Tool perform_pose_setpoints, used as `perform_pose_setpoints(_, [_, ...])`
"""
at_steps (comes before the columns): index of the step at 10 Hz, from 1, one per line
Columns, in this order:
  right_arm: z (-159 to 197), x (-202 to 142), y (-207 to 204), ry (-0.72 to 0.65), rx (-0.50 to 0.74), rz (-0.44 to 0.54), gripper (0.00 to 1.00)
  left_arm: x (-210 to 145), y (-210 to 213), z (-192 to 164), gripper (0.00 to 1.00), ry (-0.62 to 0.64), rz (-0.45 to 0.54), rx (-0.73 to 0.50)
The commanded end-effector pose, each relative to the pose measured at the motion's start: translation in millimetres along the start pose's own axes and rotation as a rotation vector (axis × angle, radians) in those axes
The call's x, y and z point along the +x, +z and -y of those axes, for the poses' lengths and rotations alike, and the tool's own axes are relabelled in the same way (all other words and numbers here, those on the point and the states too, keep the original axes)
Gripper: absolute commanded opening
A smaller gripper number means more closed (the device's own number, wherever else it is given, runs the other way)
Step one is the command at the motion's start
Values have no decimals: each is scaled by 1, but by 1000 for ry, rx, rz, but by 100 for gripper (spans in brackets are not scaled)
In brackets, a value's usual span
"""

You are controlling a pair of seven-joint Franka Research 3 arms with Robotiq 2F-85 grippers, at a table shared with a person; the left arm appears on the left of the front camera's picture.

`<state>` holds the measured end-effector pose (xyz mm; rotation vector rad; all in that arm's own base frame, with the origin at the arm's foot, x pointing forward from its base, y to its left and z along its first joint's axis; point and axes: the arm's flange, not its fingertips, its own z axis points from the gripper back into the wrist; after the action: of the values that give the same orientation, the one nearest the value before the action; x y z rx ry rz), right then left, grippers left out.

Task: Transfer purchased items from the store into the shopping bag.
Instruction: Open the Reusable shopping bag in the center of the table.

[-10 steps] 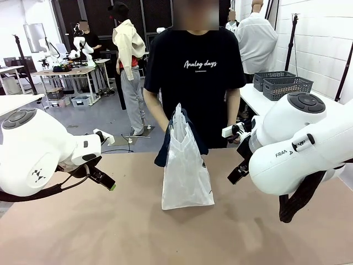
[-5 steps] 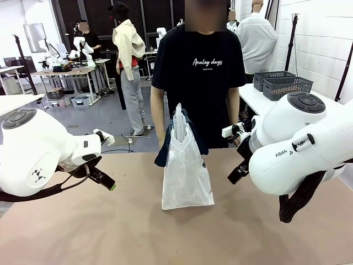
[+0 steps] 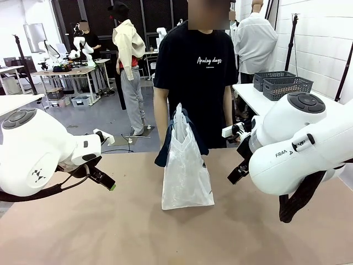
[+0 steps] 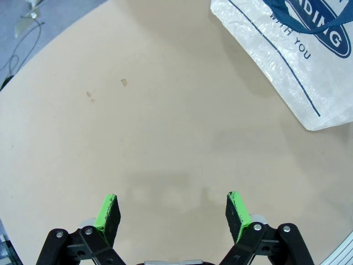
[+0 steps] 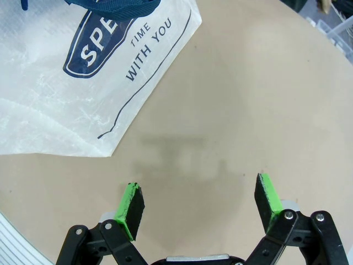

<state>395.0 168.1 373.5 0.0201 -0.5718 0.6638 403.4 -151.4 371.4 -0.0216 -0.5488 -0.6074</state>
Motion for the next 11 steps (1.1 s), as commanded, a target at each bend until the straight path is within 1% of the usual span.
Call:
perform_pose_setpoints(1, [0, 5, 5, -11, 52, 14, 100, 6, 9, 7, 100, 13, 31, -25])
perform_pose_setpoints(2, [1, 9, 11, -38, 106, 14, 100, 11, 17, 15, 100, 18, 0, -89])
perform_pose_setpoints(3, [2, 17, 18, -62, 153, -12, 100, 21, 22, 22, 100, 39, -46, -134])
perform_pose_setpoints(4, [2, 25, 24, -84, 150, -27, 100, 30, 28, 28, 100, 31, -60, -160])
perform_pose_setpoints(5, [3, 33, 33, -95, 157, -55, 100, 43, 34, 31, 100, 63, -122, -177])
perform_pose_setpoints(6, [2, 44, 48, -128, 137, -102, 100, 57, 45, 36, 100, 99, -151, -181])
perform_pose_setpoints(7, [1, 59, 65, -142, 122, -150, 100, 73, 58, 39, 100, 110, -182, -203])
perform_pose_setpoints(8, [4, 78, 84, -161, 113, -185, 100, 92, 69, 43, 100, 134, -243, -219])
perform_pose_setpoints(9, [10, 101, 101, -202, 83, -174, 100, 108, 77, 46, 100, 119, -279, -247])
perform_pose_setpoints(11, [21, 145, 132, -293, 44, -177, 100, 142, 97, 45, 100, 114, -231, -208])
